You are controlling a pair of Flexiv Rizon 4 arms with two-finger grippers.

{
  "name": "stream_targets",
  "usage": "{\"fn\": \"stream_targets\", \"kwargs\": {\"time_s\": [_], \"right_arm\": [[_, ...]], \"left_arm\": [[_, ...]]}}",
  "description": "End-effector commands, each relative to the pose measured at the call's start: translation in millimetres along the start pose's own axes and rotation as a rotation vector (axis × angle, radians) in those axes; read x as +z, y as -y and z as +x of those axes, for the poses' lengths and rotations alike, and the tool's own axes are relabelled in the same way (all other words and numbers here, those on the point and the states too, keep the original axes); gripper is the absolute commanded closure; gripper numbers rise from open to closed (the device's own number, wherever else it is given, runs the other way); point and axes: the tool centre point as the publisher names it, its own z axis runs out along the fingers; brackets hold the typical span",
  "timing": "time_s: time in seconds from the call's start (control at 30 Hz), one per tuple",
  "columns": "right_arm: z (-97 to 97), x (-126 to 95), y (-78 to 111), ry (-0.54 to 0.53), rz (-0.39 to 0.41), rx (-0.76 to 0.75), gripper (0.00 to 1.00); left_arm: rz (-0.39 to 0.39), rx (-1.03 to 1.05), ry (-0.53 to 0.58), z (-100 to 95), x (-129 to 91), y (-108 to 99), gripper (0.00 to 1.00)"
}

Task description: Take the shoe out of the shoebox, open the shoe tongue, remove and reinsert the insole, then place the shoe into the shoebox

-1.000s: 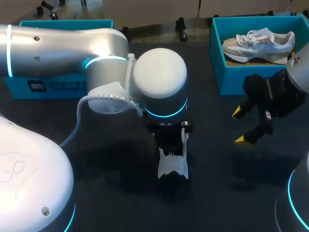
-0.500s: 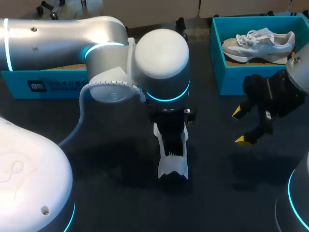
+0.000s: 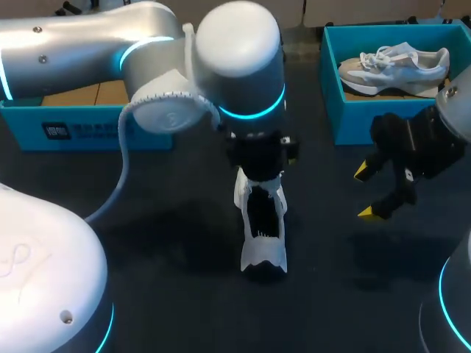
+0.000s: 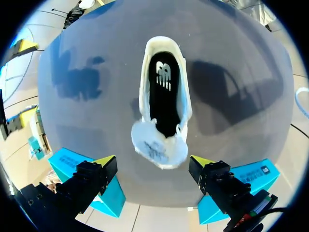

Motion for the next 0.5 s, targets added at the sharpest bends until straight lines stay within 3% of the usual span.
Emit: {"fn": "stream_targets", "kwargs": {"time_s": [0.03, 0.2, 0.27, 0.33, 0.37, 0.4, 0.5], "right_arm": [[0.9, 0.7, 0.6, 0.002, 0.0, 0.0, 0.0], [0.9, 0.7, 0.6, 0.002, 0.0, 0.0, 0.0], [0.9, 0.7, 0.6, 0.002, 0.0, 0.0, 0.0], [0.9, 0.7, 0.6, 0.002, 0.0, 0.0, 0.0], [0.9, 0.7, 0.6, 0.002, 0.0, 0.0, 0.0], [0.9, 0.7, 0.6, 0.002, 0.0, 0.0, 0.0], [0.9, 0.7, 0.6, 0.002, 0.0, 0.0, 0.0]], "left_arm": [[0.003, 0.0, -0.004, 3.2, -8.0, -17.6, 0.0], [-0.015, -0.001, -0.002, -3.5, -5.3, -38.8, 0.02], [-0.029, 0.027, -0.001, -6.9, -2.1, -43.3, 0.48], [-0.053, 0.036, 0.003, -11.9, 1.9, -48.0, 0.73], [-0.037, 0.034, 0.001, -14.4, 3.9, -49.7, 0.92], [-0.027, 0.027, 0.001, -16.8, 6.1, -51.2, 1.0], [-0.015, 0.031, -0.013, -20.6, 13.9, -53.2, 1.0]]}}
